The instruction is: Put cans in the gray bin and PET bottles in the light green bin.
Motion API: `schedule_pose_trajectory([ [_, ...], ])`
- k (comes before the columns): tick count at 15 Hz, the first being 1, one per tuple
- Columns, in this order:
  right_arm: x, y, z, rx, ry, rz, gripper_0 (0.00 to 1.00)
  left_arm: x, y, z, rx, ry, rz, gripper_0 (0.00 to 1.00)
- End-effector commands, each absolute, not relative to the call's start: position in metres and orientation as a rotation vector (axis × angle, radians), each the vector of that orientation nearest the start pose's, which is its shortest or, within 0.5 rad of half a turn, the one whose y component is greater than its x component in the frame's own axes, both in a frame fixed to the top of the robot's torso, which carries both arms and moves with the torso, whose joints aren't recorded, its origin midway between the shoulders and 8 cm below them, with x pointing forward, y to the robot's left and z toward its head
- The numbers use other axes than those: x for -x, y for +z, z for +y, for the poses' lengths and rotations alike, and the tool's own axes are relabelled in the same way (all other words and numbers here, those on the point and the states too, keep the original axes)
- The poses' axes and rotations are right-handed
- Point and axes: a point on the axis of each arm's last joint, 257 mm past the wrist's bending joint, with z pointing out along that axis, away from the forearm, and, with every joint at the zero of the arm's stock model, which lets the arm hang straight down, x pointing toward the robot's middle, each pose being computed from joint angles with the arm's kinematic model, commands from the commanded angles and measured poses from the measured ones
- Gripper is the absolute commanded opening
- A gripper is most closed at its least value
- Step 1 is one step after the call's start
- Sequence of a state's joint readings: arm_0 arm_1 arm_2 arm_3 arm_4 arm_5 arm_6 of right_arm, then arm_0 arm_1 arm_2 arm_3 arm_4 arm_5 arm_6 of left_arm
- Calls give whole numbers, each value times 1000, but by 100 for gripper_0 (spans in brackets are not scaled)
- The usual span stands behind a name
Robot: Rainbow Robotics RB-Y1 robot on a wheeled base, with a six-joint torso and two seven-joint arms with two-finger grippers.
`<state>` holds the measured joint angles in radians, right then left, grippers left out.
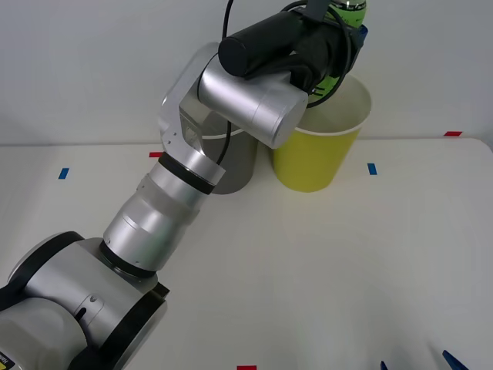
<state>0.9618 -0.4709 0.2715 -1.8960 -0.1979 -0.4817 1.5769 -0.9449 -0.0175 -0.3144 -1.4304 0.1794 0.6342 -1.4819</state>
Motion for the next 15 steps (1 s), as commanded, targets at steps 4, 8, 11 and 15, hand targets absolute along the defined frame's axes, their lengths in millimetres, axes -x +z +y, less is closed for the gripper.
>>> schedule_pose_trajectory([
  [4,-216,-329,-267,144,55,1791,100,-597,59,-139,-570,-410,1462,0],
  [8,-216,-329,-267,144,55,1791,100,-601,58,-140,-553,-430,1455,0],
  [11,-216,-329,-267,144,55,1791,100,-608,57,-143,-541,-449,1428,0],
  [15,-216,-329,-267,144,55,1791,100,-607,58,-144,-540,-454,1427,39],
])
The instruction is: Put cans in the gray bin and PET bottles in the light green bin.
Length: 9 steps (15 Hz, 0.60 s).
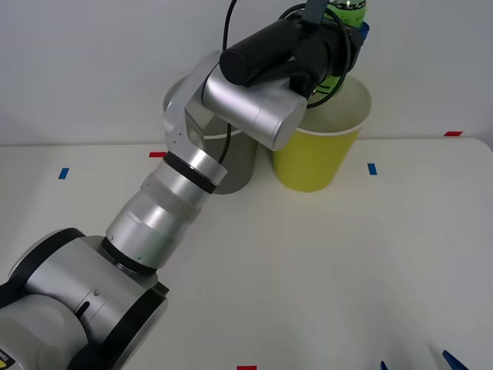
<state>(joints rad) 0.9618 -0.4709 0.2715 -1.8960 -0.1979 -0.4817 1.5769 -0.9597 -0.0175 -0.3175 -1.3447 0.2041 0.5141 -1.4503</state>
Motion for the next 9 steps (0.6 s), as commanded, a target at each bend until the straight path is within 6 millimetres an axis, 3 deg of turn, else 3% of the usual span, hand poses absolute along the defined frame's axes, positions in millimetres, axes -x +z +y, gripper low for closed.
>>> schedule_pose_trajectory([
  [1,-216,-329,-267,144,55,1791,100,-607,57,-144,-542,-453,1429,84],
  [2,-216,-329,-267,144,55,1791,100,-607,57,-144,-542,-451,1428,100],
  [9,-216,-329,-267,144,55,1791,100,-601,59,-149,-539,-489,1439,100],
])
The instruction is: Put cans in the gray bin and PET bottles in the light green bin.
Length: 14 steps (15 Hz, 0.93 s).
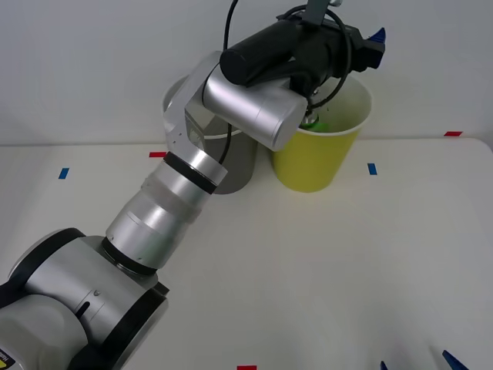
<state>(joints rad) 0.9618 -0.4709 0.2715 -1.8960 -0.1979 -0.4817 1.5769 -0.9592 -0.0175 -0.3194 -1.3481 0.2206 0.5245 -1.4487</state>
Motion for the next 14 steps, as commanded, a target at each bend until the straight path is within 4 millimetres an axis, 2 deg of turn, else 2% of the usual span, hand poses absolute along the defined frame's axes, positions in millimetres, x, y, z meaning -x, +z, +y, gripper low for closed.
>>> schedule_pose_trajectory([
  [1,-216,-329,-267,144,55,1791,100,-600,61,-149,-540,-493,1436,100],
  [3,-216,-329,-267,144,55,1791,100,-589,68,-153,-554,-513,1446,100],
  [5,-216,-329,-267,144,55,1791,100,-563,83,-157,-601,-507,1478,100],
  [7,-216,-329,-267,144,55,1791,100,-553,95,-154,-611,-508,1462,100],
  [10,-216,-329,-267,144,55,1791,100,-560,104,-127,-615,-480,1445,100],
  [12,-216,-329,-267,144,55,1791,100,-567,105,-97,-612,-424,1429,100],
  [14,-216,-329,-267,144,55,1791,100,-559,101,-65,-607,-389,1406,100],
])
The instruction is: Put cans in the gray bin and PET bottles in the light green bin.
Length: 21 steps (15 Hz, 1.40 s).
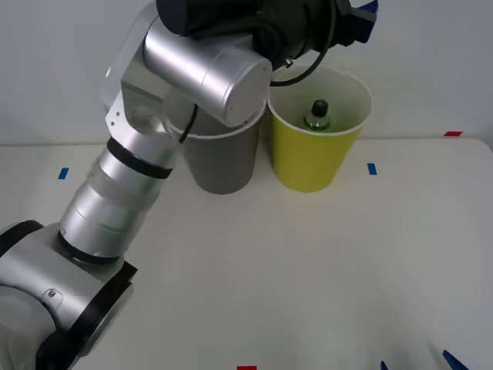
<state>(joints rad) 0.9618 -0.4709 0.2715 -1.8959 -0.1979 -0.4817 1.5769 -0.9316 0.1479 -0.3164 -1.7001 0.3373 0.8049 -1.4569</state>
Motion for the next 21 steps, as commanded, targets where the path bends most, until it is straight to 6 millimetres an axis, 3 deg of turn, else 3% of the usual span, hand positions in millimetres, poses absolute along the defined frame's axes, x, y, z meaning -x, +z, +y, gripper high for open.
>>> schedule_pose_trajectory([
  [1,-216,-329,-267,144,55,1791,100,-553,96,-45,-598,-372,1397,100],
  [3,-216,-329,-267,144,55,1791,100,-537,84,0,-553,-348,1392,100],
  [5,-216,-329,-267,144,55,1791,100,-509,64,42,-497,-338,1397,100],
  [8,-216,-329,-267,144,55,1791,100,-473,43,83,-456,-309,1398,100],
  [11,-216,-329,-267,144,55,1791,100,-445,24,103,-409,-320,1398,100],
  [15,-216,-329,-267,144,55,1791,100,-423,-7,126,-350,-311,1455,100],
  [21,-216,-329,-267,144,55,1791,100,-412,-59,164,-273,-262,1568,100],
])
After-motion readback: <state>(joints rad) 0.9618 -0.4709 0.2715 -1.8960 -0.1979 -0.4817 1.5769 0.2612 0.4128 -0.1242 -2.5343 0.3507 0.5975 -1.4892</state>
